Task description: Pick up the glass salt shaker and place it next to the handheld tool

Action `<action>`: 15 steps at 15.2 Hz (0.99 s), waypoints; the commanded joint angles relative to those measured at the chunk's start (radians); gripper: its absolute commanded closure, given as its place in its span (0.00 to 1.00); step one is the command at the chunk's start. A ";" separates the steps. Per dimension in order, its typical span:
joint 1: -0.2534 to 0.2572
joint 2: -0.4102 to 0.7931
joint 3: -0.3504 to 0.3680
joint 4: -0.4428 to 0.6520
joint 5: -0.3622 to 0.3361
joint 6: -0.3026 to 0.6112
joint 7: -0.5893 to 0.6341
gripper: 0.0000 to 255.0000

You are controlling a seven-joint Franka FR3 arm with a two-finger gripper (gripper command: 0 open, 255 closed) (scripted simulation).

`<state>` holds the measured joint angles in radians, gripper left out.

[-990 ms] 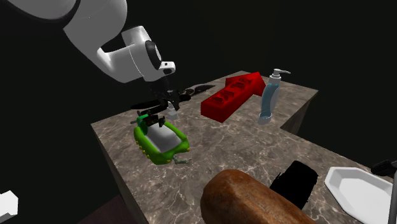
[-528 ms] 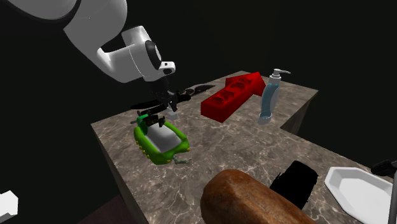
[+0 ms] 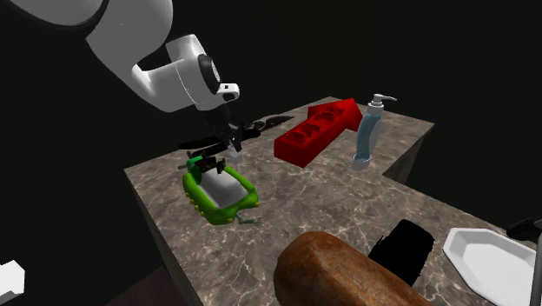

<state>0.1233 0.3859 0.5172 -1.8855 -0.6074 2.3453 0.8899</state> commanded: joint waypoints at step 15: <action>-0.030 -0.101 0.048 0.075 0.116 -0.146 -0.107 1.00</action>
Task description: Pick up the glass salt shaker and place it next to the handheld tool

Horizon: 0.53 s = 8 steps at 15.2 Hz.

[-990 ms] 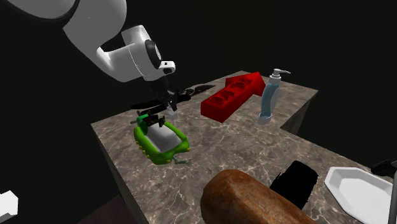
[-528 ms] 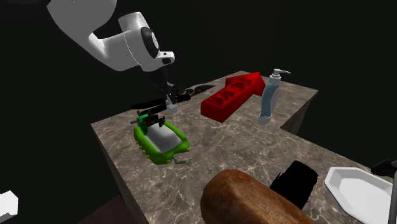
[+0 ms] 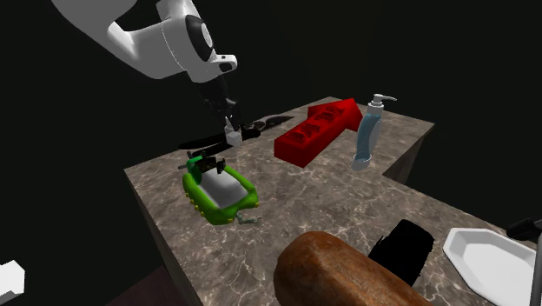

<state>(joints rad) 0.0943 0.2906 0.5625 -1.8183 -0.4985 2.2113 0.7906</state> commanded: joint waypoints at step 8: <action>-0.008 -0.041 0.017 0.070 0.052 -0.097 -0.053 1.00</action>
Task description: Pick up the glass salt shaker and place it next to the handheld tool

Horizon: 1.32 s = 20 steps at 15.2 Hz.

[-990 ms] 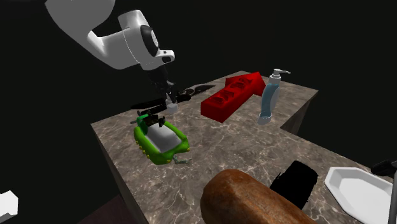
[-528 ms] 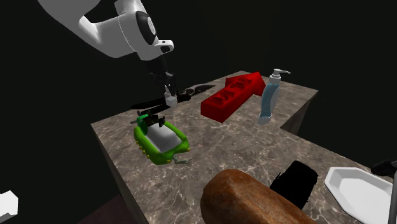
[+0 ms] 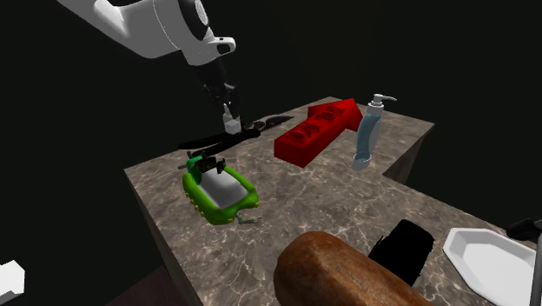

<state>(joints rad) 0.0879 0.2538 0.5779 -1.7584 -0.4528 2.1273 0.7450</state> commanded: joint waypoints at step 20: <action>0.012 -0.028 0.020 0.246 0.058 -0.257 -0.090 1.00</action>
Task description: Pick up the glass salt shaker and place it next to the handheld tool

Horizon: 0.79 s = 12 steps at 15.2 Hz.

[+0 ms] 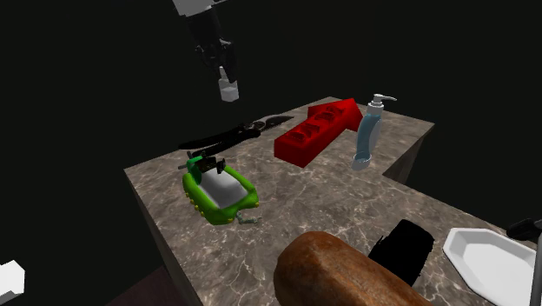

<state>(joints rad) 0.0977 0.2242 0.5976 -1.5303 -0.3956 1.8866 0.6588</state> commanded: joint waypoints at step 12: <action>-0.156 -0.213 -0.068 -0.188 0.166 0.068 -0.232 1.00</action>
<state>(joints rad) -0.0393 0.0439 0.5428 -1.6796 -0.2540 1.9353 0.4614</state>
